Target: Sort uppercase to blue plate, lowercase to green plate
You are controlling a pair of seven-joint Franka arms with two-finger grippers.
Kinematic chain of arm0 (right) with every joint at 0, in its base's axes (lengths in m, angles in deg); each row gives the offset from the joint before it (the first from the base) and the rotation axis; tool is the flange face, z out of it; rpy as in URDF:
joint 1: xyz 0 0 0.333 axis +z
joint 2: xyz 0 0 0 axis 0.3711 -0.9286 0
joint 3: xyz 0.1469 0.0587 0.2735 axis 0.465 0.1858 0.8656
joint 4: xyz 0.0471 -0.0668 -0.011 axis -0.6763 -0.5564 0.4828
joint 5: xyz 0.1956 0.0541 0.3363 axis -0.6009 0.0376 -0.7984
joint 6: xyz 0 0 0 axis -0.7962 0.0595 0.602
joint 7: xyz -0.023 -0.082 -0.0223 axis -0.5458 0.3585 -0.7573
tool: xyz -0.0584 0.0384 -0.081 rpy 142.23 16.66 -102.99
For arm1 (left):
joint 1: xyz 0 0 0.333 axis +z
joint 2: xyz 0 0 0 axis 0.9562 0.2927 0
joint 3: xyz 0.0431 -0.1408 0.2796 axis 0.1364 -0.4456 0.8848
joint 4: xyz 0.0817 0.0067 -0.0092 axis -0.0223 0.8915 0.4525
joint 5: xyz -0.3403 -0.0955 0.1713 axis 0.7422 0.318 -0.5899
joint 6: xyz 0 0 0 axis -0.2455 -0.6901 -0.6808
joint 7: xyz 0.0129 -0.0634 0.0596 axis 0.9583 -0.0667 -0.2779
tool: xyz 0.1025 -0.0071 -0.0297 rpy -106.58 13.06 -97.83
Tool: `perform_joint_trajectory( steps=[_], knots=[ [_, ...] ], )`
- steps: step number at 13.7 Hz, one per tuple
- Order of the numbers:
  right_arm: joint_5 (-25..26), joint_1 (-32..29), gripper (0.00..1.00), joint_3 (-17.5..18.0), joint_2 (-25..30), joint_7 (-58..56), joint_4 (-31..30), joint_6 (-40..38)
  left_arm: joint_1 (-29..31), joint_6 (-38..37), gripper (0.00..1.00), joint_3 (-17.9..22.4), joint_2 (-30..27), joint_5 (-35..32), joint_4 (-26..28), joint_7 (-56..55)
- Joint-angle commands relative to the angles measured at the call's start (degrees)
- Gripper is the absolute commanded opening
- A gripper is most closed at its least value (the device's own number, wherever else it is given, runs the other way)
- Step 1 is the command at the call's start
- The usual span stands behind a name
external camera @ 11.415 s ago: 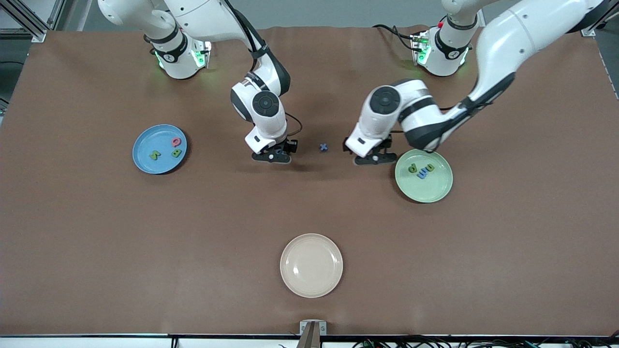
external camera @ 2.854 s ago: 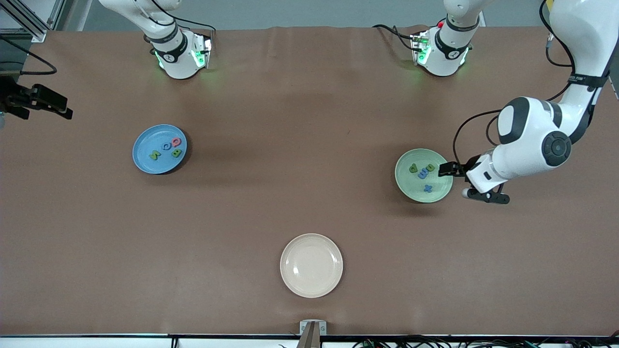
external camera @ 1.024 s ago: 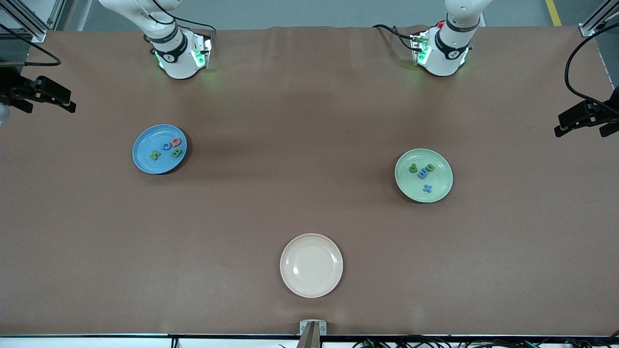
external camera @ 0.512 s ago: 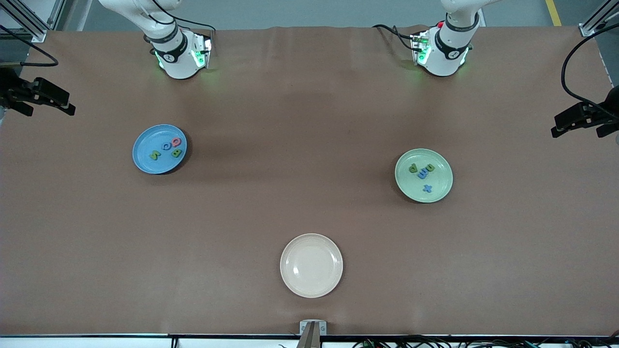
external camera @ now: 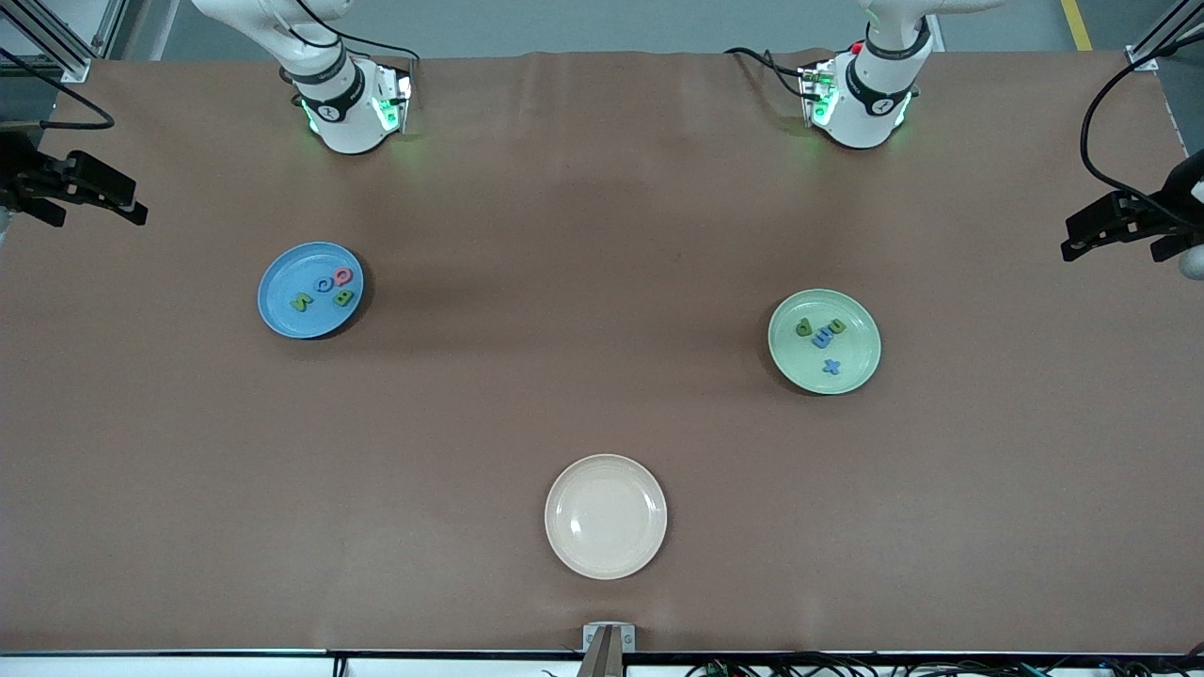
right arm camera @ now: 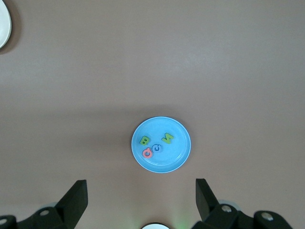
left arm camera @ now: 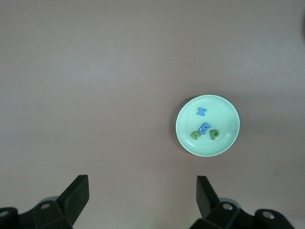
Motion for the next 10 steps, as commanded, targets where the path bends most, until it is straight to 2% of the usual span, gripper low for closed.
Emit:
perform_joint_trajectory(
  steps=[1,4,10],
  knots=[
    [-0.31,-0.14,1.00,0.14,1.35,-0.12,-1.21,0.42,-0.73,-0.76,0.99,0.88,-1.18,0.87,0.52,0.09],
    [-0.22,-0.14,1.00,0.14,1.35,-0.12,-1.21,0.33,-1.26,-0.67,0.99,0.97,-1.70,0.87,1.48,0.17],
    [0.30,-0.14,1.00,0.14,1.35,-0.21,-1.30,0.07,-2.14,1.70,0.99,1.06,-6.36,0.87,8.24,0.26]
  ],
)
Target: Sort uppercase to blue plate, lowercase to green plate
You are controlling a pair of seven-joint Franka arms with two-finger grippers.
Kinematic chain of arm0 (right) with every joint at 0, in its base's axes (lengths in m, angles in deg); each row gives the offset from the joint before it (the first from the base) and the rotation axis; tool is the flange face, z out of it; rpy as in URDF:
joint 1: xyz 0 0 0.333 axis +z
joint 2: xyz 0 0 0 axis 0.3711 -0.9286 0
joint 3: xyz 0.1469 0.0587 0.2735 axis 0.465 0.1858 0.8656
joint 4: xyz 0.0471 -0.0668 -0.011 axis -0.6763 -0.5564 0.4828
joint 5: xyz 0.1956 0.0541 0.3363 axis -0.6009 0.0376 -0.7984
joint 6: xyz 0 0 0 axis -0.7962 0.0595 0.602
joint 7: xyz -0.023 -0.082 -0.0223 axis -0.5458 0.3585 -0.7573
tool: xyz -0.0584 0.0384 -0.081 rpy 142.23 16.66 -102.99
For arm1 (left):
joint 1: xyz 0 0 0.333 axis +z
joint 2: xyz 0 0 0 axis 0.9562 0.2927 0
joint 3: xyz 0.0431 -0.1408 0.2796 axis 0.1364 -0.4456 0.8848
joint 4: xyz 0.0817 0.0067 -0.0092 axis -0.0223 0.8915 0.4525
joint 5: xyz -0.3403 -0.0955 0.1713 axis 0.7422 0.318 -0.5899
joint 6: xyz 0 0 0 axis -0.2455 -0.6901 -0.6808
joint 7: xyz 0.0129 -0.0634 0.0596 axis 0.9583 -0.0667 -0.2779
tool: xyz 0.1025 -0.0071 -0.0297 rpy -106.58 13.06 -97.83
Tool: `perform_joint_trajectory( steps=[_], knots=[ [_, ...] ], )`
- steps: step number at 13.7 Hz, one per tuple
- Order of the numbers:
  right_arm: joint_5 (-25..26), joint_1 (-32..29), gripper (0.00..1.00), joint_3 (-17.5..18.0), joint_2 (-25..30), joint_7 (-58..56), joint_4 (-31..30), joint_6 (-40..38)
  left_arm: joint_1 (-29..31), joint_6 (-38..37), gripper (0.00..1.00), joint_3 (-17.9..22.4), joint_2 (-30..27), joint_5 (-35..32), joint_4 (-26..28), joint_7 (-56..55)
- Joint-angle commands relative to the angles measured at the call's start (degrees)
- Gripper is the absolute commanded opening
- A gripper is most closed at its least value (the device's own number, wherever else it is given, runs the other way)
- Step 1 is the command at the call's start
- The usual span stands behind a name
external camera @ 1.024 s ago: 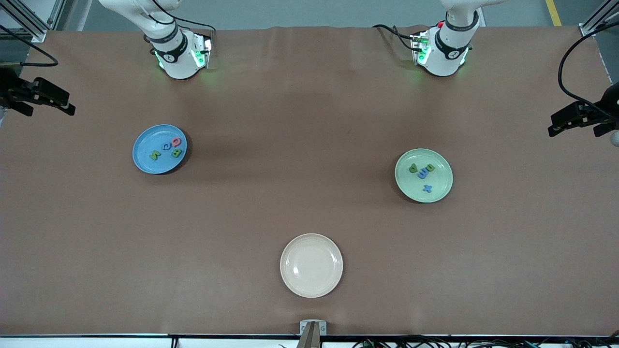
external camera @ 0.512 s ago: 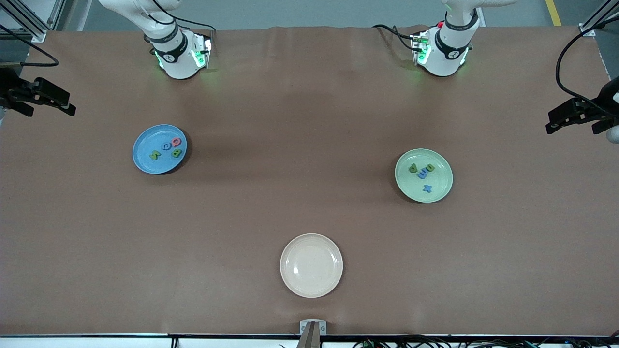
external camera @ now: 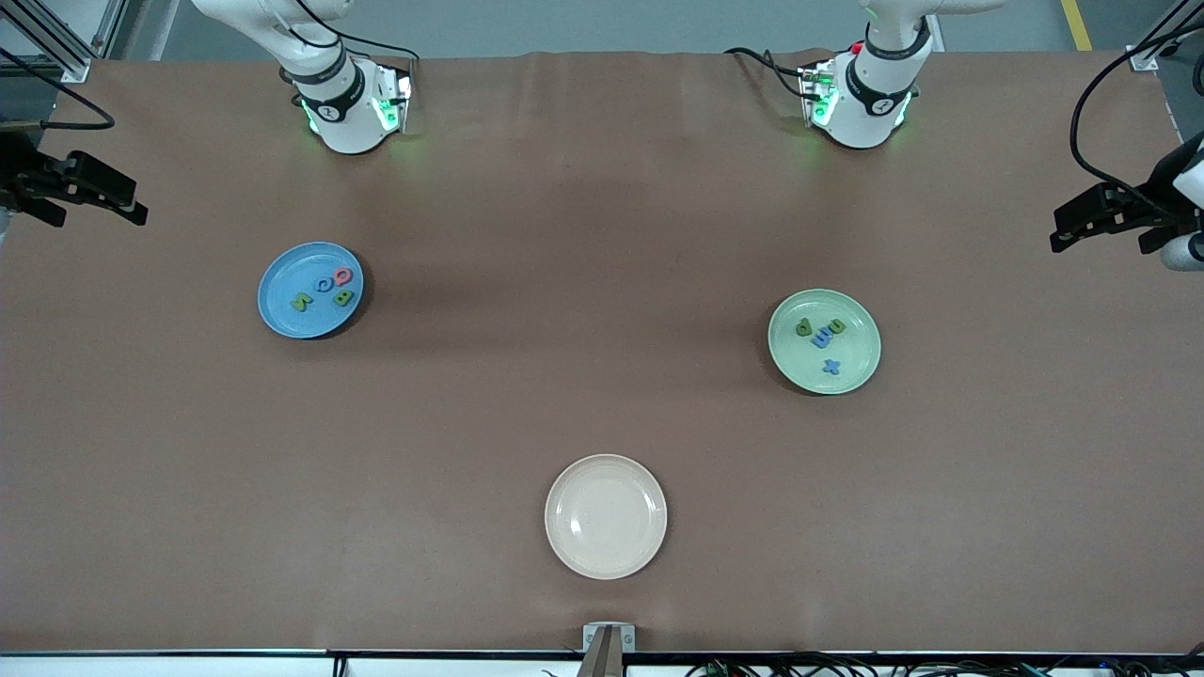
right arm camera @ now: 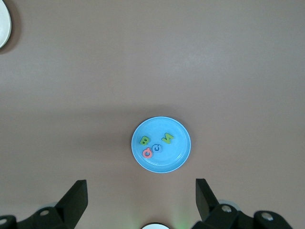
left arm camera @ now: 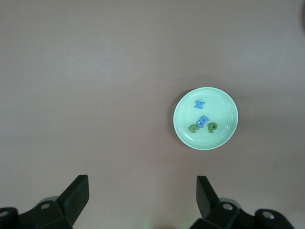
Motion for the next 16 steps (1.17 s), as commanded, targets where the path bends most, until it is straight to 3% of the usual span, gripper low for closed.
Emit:
perform_joint_trajectory(
  steps=[1,5,10,16],
  knots=[
    [0.26,-0.14,1.00,0.14,1.35,-0.20,-1.26,0.08,-1.54,1.69,0.99,1.01,-3.44,0.96,3.93,0.26],
    [0.52,-0.23,1.00,0.14,1.35,-0.29,-1.26,-0.01,-0.66,2.04,0.99,1.19,-2.74,1.74,2.80,0.52],
    [1.05,-0.14,1.00,0.22,1.35,-0.29,-1.26,0.08,-1.01,1.95,0.99,1.10,0.69,1.66,-3.88,0.44],
    [1.05,-0.14,1.00,0.22,1.35,-0.20,-1.26,-0.01,-1.37,1.87,0.99,1.01,0.78,1.13,-5.11,0.61]
  ],
)
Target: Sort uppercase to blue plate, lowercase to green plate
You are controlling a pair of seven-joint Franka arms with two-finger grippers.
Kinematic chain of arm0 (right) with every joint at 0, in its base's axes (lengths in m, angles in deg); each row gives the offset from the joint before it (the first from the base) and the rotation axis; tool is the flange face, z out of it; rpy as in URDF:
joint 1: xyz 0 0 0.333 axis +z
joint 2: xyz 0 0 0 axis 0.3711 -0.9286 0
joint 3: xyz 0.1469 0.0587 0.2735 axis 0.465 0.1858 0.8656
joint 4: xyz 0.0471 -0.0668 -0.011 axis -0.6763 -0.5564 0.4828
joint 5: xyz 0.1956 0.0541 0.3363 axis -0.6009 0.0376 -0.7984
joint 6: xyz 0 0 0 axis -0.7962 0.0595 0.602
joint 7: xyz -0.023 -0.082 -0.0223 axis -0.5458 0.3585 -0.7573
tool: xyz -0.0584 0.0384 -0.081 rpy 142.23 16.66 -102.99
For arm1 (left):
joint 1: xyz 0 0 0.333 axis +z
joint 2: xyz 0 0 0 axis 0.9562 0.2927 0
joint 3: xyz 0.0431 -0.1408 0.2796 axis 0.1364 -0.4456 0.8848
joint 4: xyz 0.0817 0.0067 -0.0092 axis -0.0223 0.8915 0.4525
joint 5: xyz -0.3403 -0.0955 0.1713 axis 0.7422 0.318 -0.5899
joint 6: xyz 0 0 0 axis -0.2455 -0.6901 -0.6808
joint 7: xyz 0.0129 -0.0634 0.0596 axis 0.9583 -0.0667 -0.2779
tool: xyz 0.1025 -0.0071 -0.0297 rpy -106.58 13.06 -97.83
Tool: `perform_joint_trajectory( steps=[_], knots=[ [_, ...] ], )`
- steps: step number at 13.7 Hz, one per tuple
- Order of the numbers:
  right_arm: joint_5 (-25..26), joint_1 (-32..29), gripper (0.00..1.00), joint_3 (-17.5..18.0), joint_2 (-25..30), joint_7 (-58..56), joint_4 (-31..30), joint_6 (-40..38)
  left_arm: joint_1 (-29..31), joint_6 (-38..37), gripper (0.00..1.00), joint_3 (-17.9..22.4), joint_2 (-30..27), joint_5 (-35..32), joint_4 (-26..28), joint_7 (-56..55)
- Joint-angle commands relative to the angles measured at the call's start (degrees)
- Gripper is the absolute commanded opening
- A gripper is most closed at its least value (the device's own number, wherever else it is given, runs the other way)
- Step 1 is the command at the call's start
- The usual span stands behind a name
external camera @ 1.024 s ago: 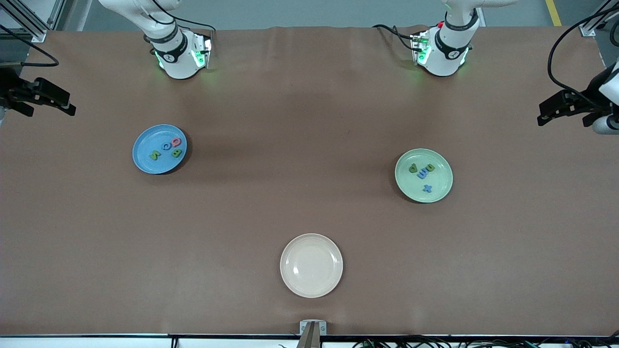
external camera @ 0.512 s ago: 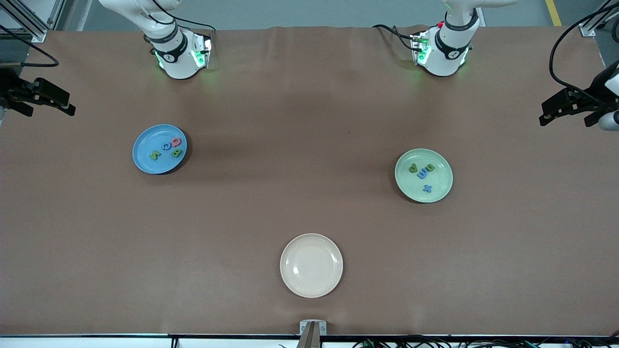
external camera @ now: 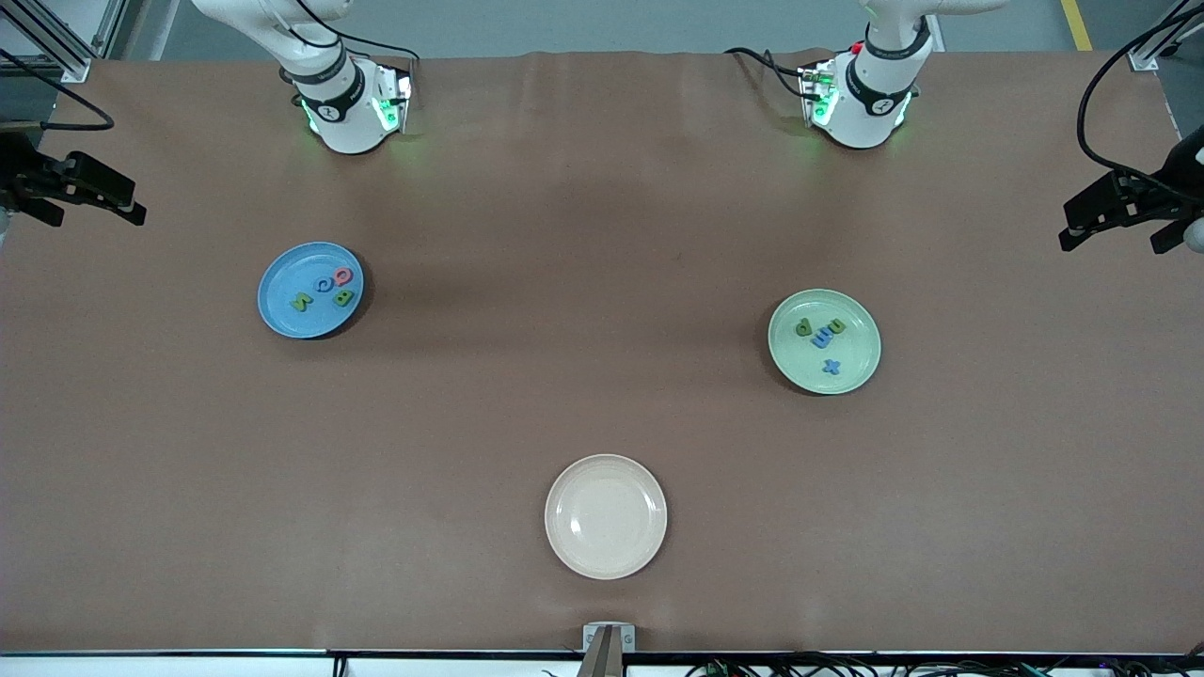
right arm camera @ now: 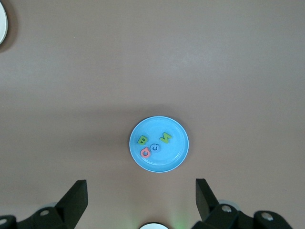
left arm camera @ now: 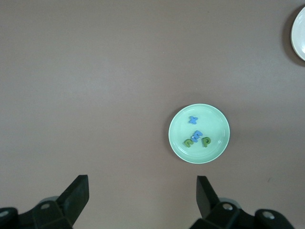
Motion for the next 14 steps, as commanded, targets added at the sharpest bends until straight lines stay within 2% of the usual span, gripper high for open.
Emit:
perform_joint_trajectory(
  steps=[1,14],
  knots=[
    [0.56,-0.14,1.00,0.15,1.27,-0.28,-1.20,0.13,-0.41,-0.59,0.99,0.23,0.76,0.04,-2.43,0.78],
    [0.74,0.12,1.00,0.24,1.27,-0.19,-1.29,-0.05,-0.15,-2.08,1.00,0.06,0.76,0.39,-1.73,0.61]
  ],
)
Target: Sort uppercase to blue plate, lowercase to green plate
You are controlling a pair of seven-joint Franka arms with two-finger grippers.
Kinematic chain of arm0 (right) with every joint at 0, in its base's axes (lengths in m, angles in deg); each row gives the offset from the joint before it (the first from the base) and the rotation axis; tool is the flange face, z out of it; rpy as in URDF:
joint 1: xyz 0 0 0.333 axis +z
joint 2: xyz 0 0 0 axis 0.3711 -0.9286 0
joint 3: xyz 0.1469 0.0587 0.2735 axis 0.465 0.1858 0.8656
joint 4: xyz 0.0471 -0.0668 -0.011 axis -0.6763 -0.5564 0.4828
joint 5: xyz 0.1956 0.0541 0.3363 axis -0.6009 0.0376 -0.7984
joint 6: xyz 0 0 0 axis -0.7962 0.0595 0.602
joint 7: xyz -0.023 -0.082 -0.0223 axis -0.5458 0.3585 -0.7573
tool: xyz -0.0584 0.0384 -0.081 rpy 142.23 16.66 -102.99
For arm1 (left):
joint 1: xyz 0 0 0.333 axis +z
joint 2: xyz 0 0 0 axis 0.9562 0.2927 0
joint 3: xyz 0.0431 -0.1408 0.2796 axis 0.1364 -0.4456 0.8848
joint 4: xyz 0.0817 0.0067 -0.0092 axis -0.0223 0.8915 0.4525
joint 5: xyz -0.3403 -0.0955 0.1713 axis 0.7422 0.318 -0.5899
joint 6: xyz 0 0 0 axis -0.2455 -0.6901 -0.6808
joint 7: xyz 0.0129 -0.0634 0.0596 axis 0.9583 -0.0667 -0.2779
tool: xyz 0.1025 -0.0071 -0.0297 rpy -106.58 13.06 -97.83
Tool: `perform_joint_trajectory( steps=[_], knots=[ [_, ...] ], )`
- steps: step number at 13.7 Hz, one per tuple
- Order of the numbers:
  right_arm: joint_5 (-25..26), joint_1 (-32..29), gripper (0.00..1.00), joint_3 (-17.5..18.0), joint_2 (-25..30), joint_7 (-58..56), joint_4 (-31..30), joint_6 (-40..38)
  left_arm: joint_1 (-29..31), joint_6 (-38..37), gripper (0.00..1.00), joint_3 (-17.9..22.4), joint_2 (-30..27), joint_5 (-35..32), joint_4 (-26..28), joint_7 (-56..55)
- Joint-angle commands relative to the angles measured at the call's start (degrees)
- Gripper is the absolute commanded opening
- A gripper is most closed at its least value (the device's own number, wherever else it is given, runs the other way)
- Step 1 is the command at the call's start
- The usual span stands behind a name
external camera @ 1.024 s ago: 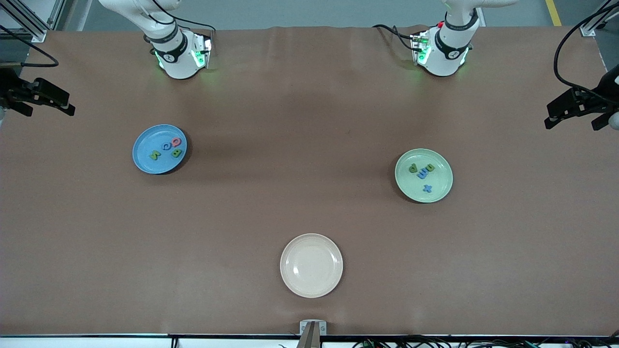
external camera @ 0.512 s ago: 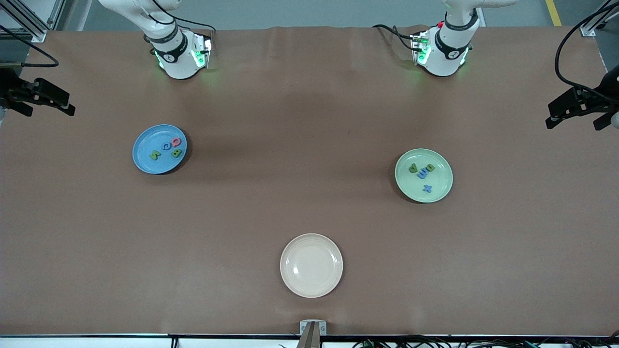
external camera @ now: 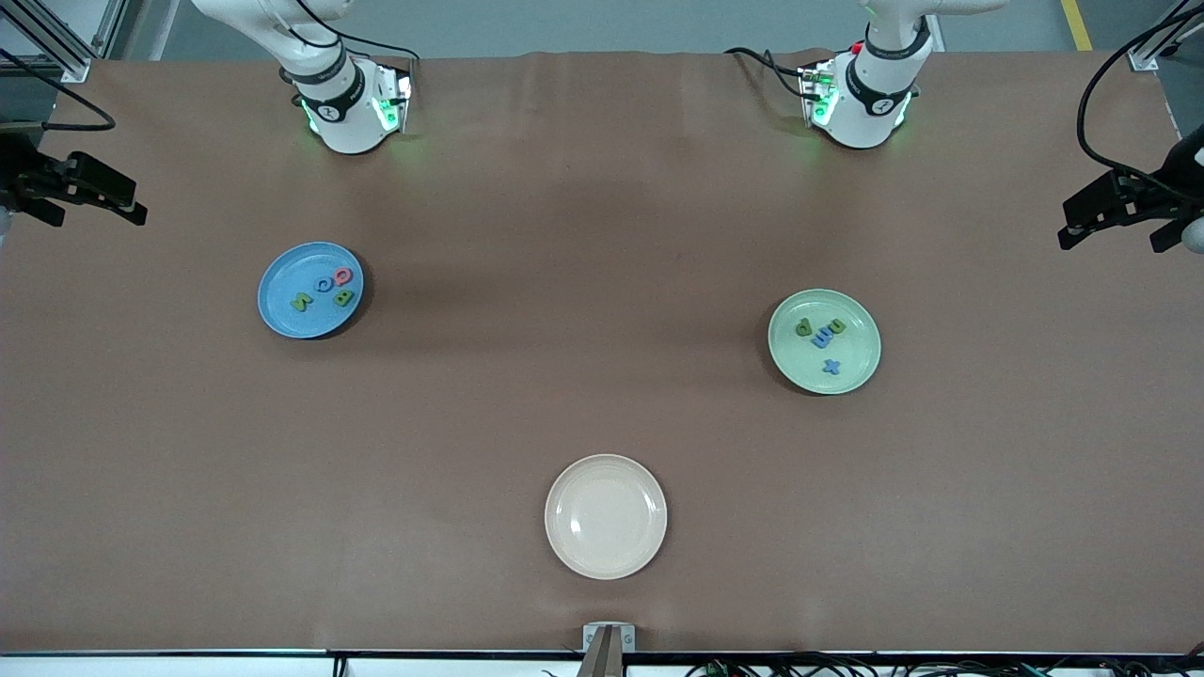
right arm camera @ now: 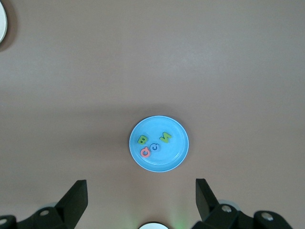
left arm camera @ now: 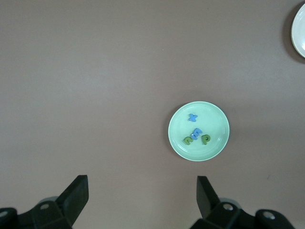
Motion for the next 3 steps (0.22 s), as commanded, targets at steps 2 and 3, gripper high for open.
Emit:
perform_joint_trajectory(
  steps=[2,3],
  knots=[
    [0.50,0.08,1.00,0.26,1.27,0.00,-1.20,-0.43,0.00,-1.01,1.00,0.09,0.41,0.39,-1.08,0.52],
    [0.41,0.17,1.00,0.26,1.27,0.00,-1.20,-0.43,0.00,-1.01,1.00,0.09,0.41,0.48,-1.08,0.52]
  ],
)
